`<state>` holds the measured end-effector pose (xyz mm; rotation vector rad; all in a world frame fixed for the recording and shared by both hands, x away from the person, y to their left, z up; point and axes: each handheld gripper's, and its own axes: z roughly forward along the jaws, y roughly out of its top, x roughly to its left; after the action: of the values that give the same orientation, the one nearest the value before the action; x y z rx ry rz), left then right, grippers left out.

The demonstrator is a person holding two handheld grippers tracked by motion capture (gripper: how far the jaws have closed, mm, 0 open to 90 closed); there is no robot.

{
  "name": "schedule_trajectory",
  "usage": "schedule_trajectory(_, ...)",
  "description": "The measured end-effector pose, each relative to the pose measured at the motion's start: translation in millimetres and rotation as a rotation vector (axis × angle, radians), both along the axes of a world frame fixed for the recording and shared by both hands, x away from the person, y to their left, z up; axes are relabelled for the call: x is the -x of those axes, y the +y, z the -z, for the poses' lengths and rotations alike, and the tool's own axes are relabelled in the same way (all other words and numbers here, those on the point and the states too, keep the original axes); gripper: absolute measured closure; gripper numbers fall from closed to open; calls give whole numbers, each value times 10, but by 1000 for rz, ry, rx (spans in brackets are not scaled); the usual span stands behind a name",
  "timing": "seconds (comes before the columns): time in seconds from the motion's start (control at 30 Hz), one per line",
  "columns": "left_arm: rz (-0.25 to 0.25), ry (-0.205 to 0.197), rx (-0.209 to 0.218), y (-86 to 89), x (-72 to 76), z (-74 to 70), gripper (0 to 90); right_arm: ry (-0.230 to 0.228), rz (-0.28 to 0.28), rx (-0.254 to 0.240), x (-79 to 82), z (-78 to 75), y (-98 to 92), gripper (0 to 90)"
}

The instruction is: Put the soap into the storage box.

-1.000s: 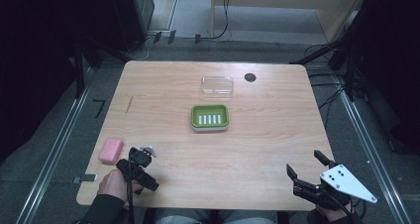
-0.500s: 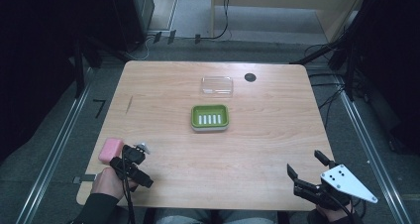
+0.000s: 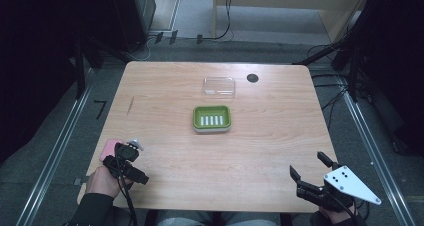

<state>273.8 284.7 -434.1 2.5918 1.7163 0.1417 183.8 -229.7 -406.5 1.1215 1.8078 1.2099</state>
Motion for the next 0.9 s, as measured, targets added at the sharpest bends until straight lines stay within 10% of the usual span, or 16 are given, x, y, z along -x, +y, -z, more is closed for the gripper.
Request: schedule_trajectory(0.9,-131,-105,28,422,-271,-217,45,2,0,2,-3,1,-3,129)
